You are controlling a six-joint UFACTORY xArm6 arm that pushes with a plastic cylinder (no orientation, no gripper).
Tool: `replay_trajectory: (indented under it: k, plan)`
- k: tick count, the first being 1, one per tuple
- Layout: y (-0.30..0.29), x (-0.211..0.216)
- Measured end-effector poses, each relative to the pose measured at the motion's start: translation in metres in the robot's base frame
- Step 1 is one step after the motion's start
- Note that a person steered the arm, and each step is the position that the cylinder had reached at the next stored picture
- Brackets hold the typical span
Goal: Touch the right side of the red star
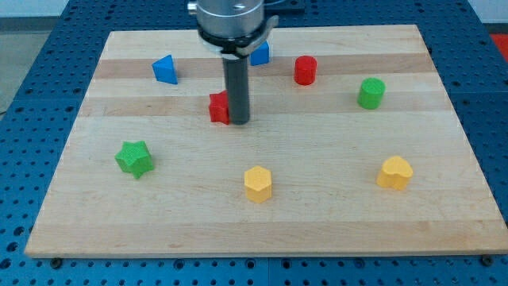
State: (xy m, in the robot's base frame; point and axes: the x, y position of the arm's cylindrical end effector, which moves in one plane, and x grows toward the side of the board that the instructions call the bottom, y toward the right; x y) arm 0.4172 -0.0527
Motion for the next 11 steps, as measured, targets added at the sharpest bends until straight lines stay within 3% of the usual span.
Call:
replay_trajectory:
  k: [1,3,4,5,8,10,11]
  plan:
    - [-0.043,0.003]
    - [0.028,-0.037]
    - [0.031,-0.063]
    - [-0.003,-0.06]
    - [-0.013,-0.058]
    - [0.045,-0.054]
    - [0.035,-0.054]
